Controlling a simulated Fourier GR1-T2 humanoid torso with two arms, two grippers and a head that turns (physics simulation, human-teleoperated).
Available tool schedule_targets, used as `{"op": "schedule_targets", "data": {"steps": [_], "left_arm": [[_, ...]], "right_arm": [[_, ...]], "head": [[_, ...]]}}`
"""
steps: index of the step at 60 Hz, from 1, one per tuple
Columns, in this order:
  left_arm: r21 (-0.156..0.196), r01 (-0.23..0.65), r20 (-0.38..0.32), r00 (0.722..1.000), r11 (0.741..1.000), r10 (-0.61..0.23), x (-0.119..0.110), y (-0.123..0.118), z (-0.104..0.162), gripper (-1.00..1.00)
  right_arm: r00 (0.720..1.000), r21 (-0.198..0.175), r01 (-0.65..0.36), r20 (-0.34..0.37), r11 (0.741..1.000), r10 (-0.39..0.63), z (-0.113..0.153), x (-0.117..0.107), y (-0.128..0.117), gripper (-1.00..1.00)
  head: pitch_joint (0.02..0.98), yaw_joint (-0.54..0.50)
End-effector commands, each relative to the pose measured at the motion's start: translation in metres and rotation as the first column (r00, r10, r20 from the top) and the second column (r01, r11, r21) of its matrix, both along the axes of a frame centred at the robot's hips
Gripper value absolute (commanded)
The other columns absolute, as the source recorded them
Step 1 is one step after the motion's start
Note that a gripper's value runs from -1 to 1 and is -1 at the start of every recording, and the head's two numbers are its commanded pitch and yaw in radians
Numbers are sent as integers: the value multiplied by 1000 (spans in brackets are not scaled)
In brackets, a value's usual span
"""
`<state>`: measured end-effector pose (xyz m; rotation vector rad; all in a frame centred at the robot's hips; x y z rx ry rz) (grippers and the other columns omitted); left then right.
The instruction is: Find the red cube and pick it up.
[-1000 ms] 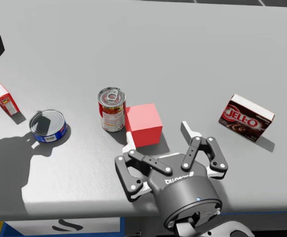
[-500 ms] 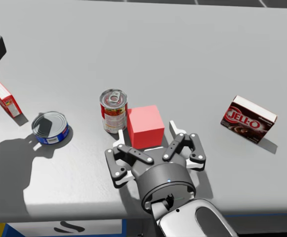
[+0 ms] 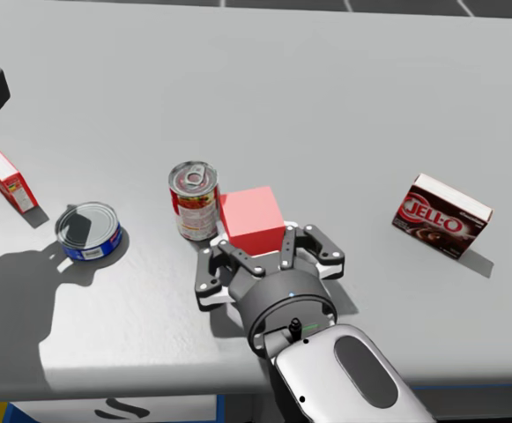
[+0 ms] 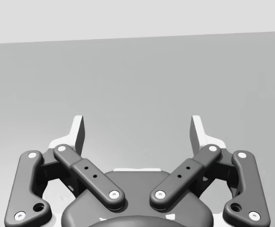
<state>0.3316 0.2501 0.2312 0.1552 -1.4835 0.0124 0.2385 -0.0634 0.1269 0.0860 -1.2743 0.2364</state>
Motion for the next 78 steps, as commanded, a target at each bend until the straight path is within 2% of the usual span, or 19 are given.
{"op": "schedule_targets", "data": {"steps": [1, 7, 28, 47, 52, 56, 65, 78], "left_arm": [[1, 1, 0, 1000, 1000, -1, 0, 0, 0, -1000], [2, 0, 0, 1000, 1000, 0, 0, -1, -1, -1000], [5, -1, -2, 1000, 1000, 1, 0, -2, -2, -1000], [8, -1, -2, 1000, 1000, 1, 0, -2, -3, -1000], [8, -2, -2, 1000, 1000, 2, 0, -1, -3, -1000], [7, -3, -1, 1000, 1000, 3, 0, -1, -3, -1000], [6, -5, 0, 1000, 1000, 5, 0, -1, -2, -1000], [1, -7, 1, 1000, 1000, 7, 0, 0, -2, -1000]], "right_arm": [[999, -7, 38, -13, 999, -38, -10, -1, 0, 1000], [999, -4, 39, -4, 999, -39, -10, -2, 0, 1000], [999, 0, 37, 34, 999, -37, -11, -2, -2, 1000], [998, 6, 38, 51, 999, -38, -9, -3, -4, 1000], [997, 31, 25, 74, 999, -27, 0, -2, -8, 1000], [994, 35, 26, 104, 999, -30, 8, -1, -10, 1000], [984, 67, 9, 175, 998, -20, 42, -1, -16, 1000], [948, 90, -14, 318, 996, -15, 95, -3, -25, 1000]], "head": [[868, -80], [835, -79], [586, -75], [505, -74], [500, -75], [497, -74], [490, -73], [481, -70]]}}
